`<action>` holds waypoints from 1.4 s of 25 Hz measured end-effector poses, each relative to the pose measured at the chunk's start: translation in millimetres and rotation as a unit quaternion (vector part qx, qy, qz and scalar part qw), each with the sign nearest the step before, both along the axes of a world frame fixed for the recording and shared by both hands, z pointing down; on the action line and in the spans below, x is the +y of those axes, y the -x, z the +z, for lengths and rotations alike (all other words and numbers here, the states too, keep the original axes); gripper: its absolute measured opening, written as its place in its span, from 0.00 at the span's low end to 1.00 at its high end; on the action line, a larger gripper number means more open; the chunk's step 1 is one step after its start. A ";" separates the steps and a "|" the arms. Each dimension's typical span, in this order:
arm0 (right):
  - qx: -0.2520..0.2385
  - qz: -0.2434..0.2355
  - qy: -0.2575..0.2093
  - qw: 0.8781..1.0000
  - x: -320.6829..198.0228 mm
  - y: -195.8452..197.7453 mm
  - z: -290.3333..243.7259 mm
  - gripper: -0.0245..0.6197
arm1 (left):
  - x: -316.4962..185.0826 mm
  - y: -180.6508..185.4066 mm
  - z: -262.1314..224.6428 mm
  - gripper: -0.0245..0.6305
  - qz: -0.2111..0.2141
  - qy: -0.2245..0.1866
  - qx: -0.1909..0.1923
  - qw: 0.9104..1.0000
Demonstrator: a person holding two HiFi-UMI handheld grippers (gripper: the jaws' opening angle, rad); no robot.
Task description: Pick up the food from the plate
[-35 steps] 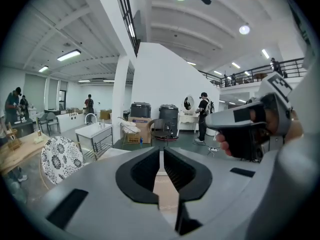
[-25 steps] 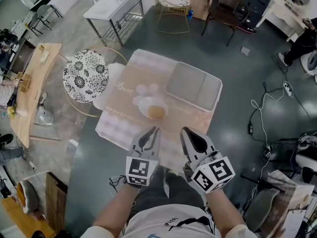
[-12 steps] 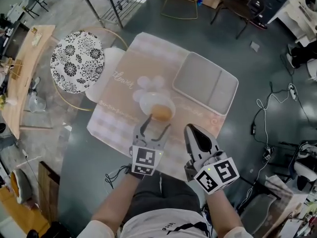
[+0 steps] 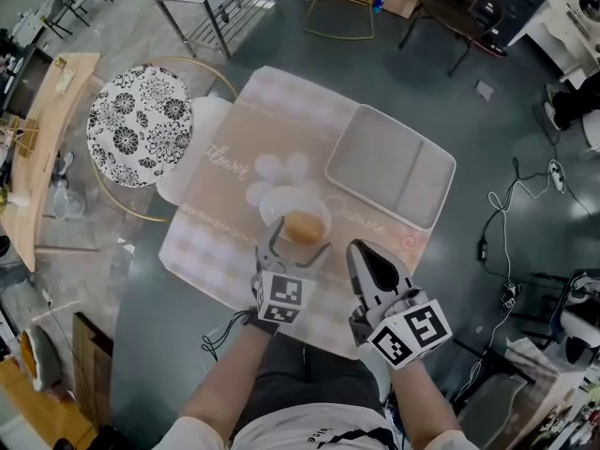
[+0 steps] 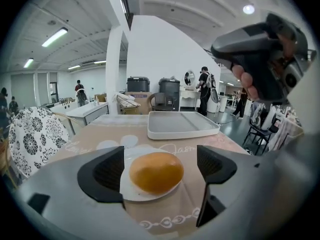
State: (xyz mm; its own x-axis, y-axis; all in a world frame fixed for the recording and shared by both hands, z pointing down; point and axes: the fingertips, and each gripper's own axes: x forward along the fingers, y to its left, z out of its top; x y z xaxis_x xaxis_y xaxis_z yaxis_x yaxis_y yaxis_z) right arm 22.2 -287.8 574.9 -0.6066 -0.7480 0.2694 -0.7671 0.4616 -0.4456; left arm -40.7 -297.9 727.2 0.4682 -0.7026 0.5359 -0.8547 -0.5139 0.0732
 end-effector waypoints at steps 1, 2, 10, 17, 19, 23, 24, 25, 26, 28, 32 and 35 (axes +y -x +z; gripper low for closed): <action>0.000 -0.003 -0.001 1.000 -0.8 0.8 2.6 0.06 | -2.0 0.4 4.3 0.69 -0.002 0.001 -0.002 1.000; 0.000 -0.006 -0.002 1.000 -1.6 1.7 5.5 0.06 | -3.7 0.5 8.6 0.70 -0.002 0.002 -0.003 1.000; -0.005 -0.010 -0.009 1.000 -12.4 3.2 23.6 0.06 | -12.9 -3.7 29.5 0.72 0.001 0.009 -0.008 1.000; 0.006 -0.015 -0.020 1.000 -25.5 9.3 44.1 0.06 | -19.9 -4.2 39.1 0.72 0.006 0.007 -0.010 1.000; 0.005 -0.015 -0.019 1.000 -28.0 9.7 47.9 0.06 | -21.7 -5.8 40.5 0.72 0.008 0.005 -0.009 1.000; 0.005 -0.014 -0.017 1.000 -32.0 11.3 52.5 0.06 | -27.3 -7.7 40.7 0.72 0.009 -0.004 -0.007 1.000; 0.005 -0.014 -0.016 1.000 -32.8 11.3 52.9 0.06 | -28.2 -7.8 40.7 0.72 0.008 -0.005 -0.006 1.000; 0.005 -0.014 -0.015 1.000 -33.4 11.2 52.7 0.06 | -28.2 -7.8 40.7 0.72 0.007 -0.005 -0.006 1.000; 0.005 -0.013 -0.014 1.000 -33.7 10.7 52.2 0.06 | -27.5 -7.6 40.6 0.72 0.007 -0.005 -0.006 1.000; 0.005 -0.012 -0.013 1.000 -34.3 9.6 49.7 0.06 | -25.4 -6.4 38.1 0.72 0.008 -0.006 -0.007 1.000; 0.004 -0.006 -0.011 1.000 -34.6 6.0 39.9 0.06 | -24.3 -1.7 19.1 0.72 0.006 -0.014 -0.006 1.000; 0.004 -0.004 -0.009 1.000 -30.4 5.2 23.0 0.06 | -17.4 0.9 -5.0 0.72 0.005 -0.012 -0.004 1.000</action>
State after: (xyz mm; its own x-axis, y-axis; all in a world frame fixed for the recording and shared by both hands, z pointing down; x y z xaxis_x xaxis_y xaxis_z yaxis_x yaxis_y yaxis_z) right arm 17.0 -318.2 597.8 -0.6111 -0.7473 0.2609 -0.7665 0.4764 -0.4308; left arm -41.5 -315.4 722.2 0.4713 -0.7100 0.5232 -0.8499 -0.5241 0.0545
